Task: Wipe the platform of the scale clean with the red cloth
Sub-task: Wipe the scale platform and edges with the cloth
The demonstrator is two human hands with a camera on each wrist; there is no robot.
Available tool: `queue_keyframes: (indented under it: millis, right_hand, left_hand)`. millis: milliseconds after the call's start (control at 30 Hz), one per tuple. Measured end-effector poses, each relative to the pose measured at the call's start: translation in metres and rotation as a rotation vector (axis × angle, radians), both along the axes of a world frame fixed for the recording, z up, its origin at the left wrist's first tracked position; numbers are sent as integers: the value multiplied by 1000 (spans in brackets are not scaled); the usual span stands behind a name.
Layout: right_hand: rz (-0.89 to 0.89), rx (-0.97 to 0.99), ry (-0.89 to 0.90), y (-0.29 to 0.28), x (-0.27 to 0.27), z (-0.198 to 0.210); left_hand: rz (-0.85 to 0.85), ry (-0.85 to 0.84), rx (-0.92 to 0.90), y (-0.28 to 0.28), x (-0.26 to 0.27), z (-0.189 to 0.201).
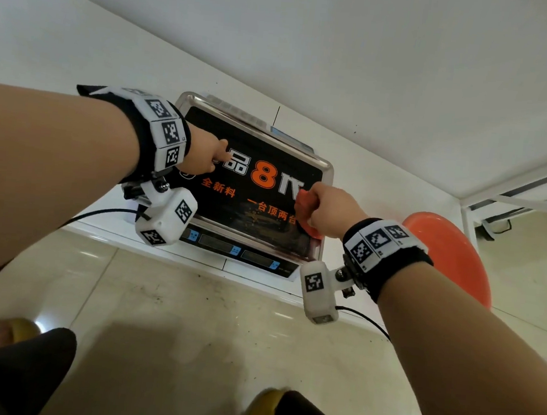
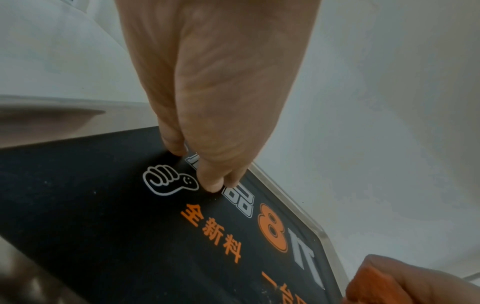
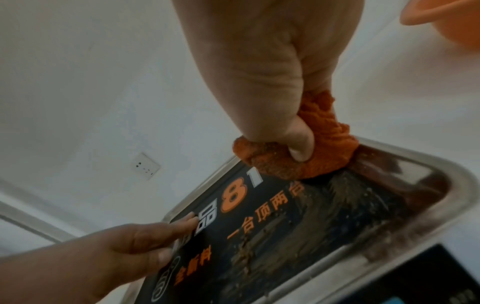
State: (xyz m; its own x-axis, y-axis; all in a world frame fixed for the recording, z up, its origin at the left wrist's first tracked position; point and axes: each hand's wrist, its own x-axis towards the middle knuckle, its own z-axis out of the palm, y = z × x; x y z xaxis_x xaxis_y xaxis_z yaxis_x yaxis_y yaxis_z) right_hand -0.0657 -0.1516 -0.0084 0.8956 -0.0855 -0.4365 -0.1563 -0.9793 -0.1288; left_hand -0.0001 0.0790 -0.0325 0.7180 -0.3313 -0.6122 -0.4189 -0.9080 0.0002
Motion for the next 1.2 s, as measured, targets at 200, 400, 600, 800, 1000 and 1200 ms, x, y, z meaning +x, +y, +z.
queue_keyframes:
  millis: [200, 400, 600, 800, 1000, 1200]
  right_hand:
    - [-144, 180, 146, 1, -3, 5]
    - [-73, 74, 29, -4, -10, 10]
    - [-160, 118, 189, 8, -17, 2]
    - [-200, 111, 97, 2, -16, 12]
    - [-184, 77, 258, 16, -23, 1]
    - [-296, 238, 226, 13, -15, 10]
  left_hand:
    - [-7, 10, 48, -2, 5, -2]
    - [-47, -11, 68, -2, 7, -3]
    - [-23, 4, 60, -2, 4, -2]
    - [-67, -23, 94, -3, -8, 5]
    - [-111, -52, 105, -2, -10, 1]
    - [-100, -36, 97, 0, -10, 4]
